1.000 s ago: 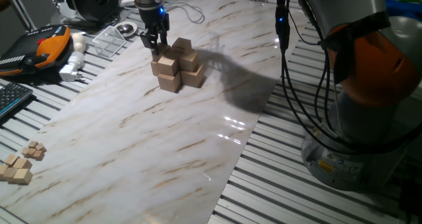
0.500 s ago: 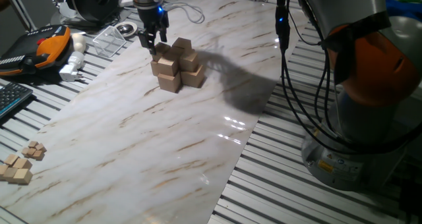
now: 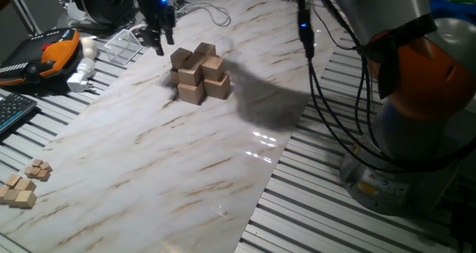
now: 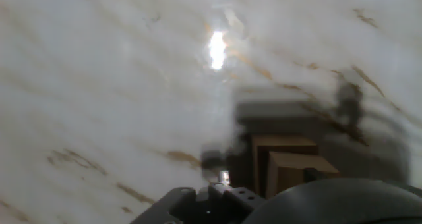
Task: Stack the blocks into a cross shape
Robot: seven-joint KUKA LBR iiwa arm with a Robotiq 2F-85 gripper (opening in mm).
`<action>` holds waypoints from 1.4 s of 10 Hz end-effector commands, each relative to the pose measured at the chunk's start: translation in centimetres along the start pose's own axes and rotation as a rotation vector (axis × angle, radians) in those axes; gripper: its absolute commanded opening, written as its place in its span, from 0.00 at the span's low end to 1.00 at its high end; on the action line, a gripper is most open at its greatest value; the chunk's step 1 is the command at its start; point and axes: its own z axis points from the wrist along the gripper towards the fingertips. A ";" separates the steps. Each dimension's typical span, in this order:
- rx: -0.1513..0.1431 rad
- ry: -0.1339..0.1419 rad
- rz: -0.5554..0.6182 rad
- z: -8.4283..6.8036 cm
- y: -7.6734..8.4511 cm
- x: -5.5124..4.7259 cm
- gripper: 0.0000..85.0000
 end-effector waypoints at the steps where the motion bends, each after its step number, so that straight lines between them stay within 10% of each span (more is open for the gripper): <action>1: 0.006 0.000 -0.004 -0.6 0.8 -0.1 0.40; 4: -0.015 0.017 -0.040 -2.3 3.5 0.2 0.00; 9: -0.019 0.023 -0.002 -3.8 9.8 2.6 0.00; 14: -0.041 0.010 0.000 -3.1 11.9 3.5 0.00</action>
